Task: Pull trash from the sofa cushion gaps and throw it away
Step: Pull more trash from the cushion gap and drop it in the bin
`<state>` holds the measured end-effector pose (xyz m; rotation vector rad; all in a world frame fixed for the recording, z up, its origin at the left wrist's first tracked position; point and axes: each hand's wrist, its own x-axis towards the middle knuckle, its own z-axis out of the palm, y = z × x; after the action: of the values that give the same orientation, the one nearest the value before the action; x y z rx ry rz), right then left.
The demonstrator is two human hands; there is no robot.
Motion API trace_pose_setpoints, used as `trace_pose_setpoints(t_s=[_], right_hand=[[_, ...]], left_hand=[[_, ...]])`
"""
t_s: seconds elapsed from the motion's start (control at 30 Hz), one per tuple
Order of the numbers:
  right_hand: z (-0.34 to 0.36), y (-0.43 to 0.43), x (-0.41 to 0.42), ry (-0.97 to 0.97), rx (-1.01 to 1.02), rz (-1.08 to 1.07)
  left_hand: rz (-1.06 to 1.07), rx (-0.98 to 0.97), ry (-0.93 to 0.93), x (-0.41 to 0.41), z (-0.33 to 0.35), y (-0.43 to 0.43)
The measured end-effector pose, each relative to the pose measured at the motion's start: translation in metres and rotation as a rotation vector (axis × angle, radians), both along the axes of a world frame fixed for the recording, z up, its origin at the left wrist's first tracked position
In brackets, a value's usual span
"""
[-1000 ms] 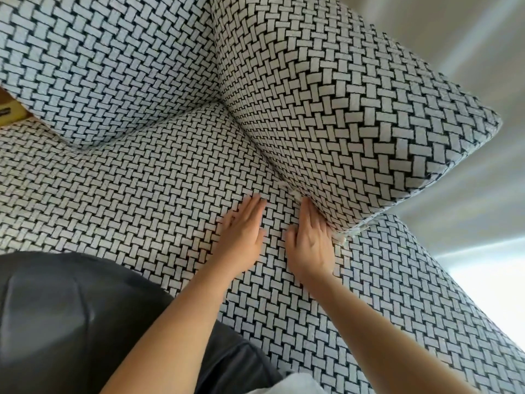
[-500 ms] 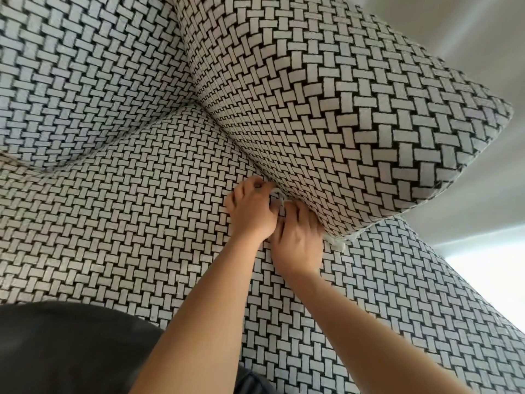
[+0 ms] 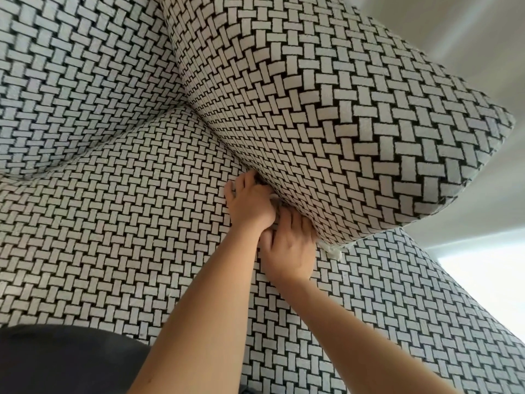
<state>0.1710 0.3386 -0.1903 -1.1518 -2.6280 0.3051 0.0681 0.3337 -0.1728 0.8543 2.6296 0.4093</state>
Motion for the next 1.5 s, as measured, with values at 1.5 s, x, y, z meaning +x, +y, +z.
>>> trace_pose_setpoints(t_s=[1.5], right_hand=[[0.015,-0.001,0.020,0.203,-0.110,0.120]], left_hand=[[0.505,0.705,-0.264,0.062,0.001,-0.151]])
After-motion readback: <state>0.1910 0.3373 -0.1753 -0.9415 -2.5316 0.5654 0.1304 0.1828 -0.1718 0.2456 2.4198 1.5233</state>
